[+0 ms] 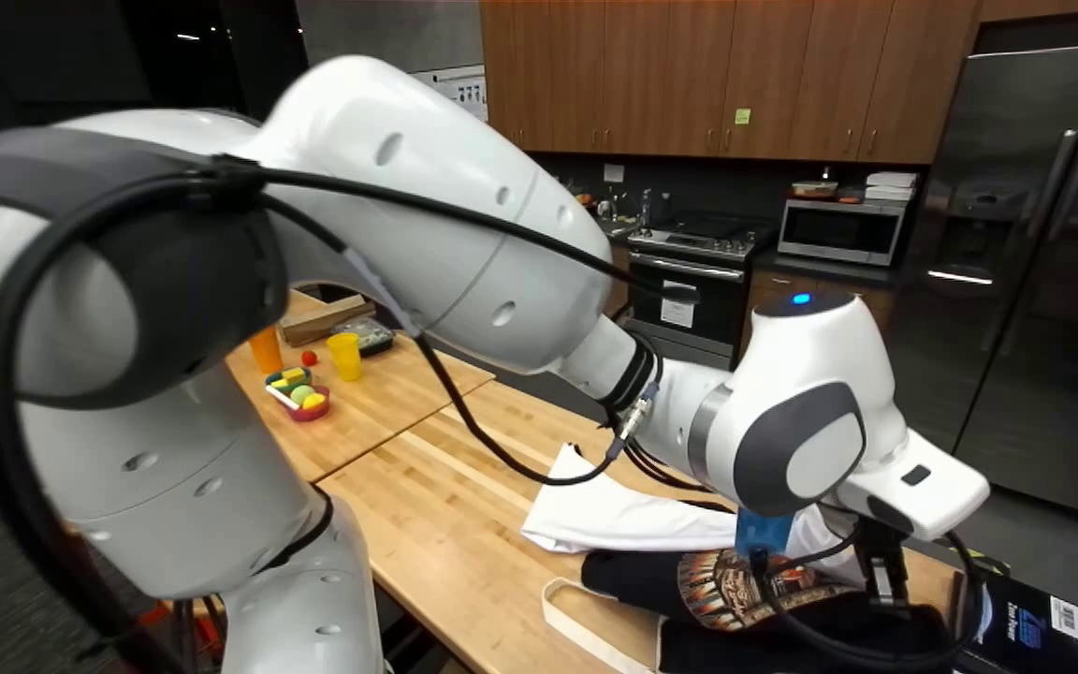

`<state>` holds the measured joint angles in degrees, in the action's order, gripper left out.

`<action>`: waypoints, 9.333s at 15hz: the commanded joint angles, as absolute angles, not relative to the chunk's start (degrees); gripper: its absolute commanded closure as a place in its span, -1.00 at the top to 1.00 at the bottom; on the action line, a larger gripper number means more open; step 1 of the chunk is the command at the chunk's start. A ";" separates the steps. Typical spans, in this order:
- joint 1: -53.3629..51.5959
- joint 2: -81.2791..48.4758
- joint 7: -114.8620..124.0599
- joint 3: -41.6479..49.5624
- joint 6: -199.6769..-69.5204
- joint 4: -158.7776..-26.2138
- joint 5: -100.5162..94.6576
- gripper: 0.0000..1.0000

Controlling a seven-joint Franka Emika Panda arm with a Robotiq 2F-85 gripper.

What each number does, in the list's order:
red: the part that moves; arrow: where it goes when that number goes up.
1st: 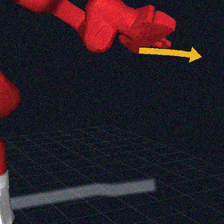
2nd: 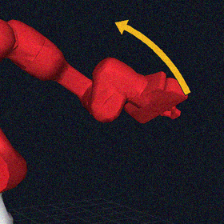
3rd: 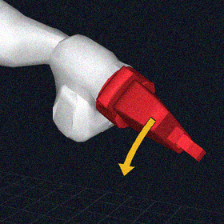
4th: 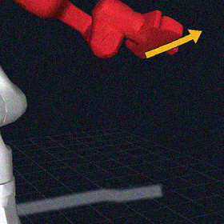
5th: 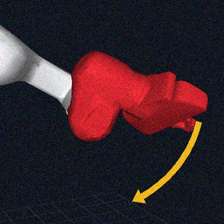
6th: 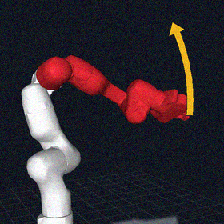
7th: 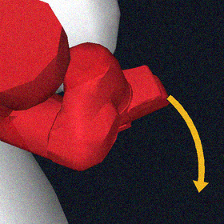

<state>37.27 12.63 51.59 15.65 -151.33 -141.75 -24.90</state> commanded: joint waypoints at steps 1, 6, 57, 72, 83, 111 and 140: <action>38.99 22.28 47.34 14.76 -142.83 -138.27 -28.82 -0.98; 40.75 30.30 39.02 12.16 -130.53 -129.20 -31.28 -0.98; -2.09 15.25 -15.87 1.33 -128.15 -137.73 0.91 -0.98; -7.94 3.02 -37.45 -3.74 -120.27 -119.08 6.55 -0.53; -0.82 12.31 -26.74 1.46 -129.42 -126.04 -1.02 0.96; -2.17 13.57 -37.05 8.38 -144.97 -147.69 4.70 1.00; 11.90 -8.48 -13.57 13.89 -173.78 -148.46 -8.93 1.00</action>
